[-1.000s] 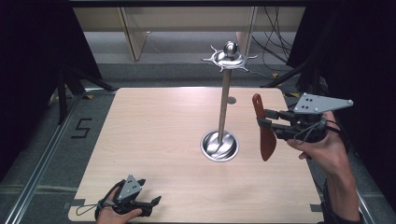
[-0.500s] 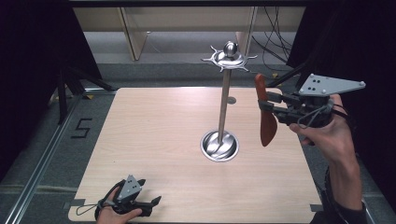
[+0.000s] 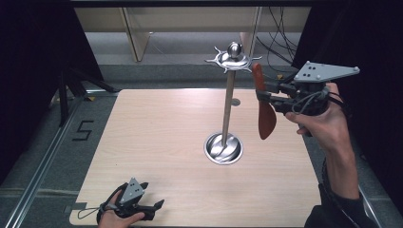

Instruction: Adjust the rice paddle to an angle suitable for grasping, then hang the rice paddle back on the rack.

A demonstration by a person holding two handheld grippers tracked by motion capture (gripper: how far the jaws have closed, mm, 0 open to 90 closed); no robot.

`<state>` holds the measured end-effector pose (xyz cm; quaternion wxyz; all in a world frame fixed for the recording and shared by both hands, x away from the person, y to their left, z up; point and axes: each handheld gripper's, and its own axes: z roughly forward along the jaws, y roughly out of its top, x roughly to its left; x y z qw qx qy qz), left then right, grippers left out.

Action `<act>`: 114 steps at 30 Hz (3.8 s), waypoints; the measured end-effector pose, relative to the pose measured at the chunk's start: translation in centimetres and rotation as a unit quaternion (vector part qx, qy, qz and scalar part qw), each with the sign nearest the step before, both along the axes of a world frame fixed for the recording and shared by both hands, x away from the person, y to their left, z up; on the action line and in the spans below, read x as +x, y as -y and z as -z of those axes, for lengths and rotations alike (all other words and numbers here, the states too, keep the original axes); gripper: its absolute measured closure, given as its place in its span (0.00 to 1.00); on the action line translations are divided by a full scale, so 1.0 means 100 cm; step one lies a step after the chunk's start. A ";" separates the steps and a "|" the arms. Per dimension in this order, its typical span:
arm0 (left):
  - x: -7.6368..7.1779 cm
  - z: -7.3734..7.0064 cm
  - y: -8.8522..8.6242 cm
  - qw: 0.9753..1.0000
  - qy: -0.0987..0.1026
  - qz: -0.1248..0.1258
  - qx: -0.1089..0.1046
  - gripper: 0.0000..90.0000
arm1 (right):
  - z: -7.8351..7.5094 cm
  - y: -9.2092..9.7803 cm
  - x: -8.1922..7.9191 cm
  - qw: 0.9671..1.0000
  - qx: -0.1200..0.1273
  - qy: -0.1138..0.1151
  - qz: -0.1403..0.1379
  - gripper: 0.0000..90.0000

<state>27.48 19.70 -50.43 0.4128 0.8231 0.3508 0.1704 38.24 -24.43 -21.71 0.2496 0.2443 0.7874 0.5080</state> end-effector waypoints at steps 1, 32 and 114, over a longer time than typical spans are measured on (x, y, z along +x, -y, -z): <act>0.000 0.000 0.000 1.000 0.000 0.000 0.000 0.18 | 0.000 0.000 0.000 1.000 0.000 0.000 0.000 0.74; 0.001 -0.002 -0.003 1.000 0.007 0.014 0.024 0.18 | 0.012 -0.018 0.019 1.000 -0.004 -0.024 0.001 0.76; 0.000 -0.003 -0.002 1.000 0.003 0.008 0.014 0.18 | 0.179 0.042 -0.023 0.984 -0.012 -0.171 0.049 0.39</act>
